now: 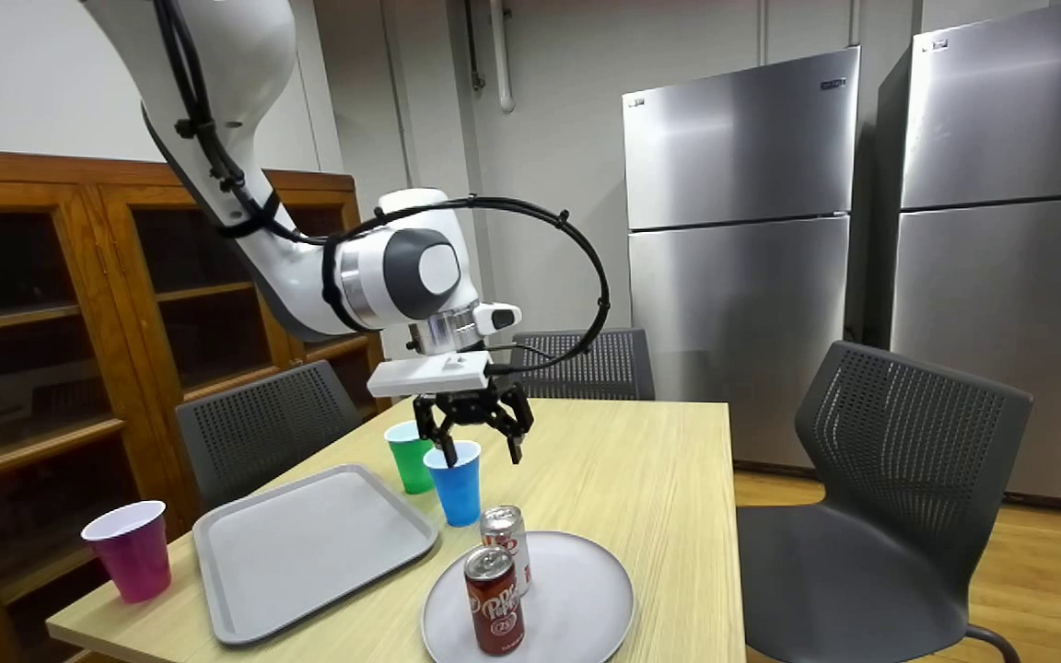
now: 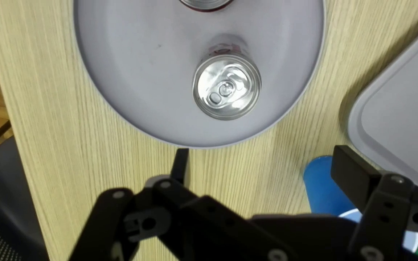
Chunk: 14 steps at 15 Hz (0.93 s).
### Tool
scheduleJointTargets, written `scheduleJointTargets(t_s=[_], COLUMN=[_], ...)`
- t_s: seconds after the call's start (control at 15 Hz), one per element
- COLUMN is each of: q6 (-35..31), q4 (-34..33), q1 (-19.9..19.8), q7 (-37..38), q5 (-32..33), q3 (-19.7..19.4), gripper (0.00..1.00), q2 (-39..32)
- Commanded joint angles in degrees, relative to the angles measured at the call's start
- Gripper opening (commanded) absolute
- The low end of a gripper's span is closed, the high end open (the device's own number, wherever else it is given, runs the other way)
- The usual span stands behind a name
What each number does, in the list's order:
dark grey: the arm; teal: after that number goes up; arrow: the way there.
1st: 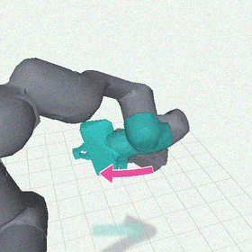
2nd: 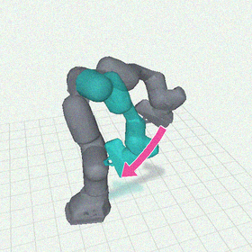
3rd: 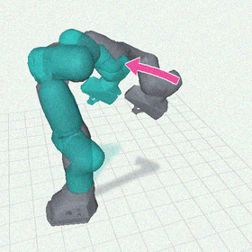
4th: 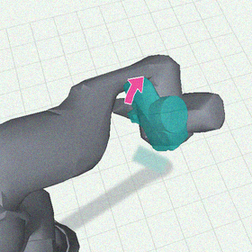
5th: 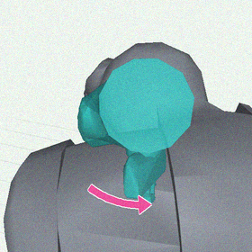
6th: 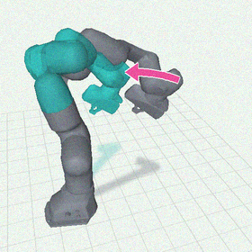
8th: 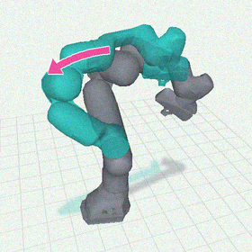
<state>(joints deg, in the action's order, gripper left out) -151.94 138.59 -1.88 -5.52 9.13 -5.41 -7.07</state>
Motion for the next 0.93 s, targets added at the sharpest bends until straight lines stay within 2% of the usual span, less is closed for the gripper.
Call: scheduleJointTargets(t_s=[0.0, 0.87], q6=[-1.82, -4.11], q4=[0.40, -0.22], q1=[-1.07, -0.72], q7=[0.28, 0.91], q5=[1.73, 2.44], q3=[-0.46, -1.43], gripper=[1.00, 1.00], q2=[-1.02, -6.20])
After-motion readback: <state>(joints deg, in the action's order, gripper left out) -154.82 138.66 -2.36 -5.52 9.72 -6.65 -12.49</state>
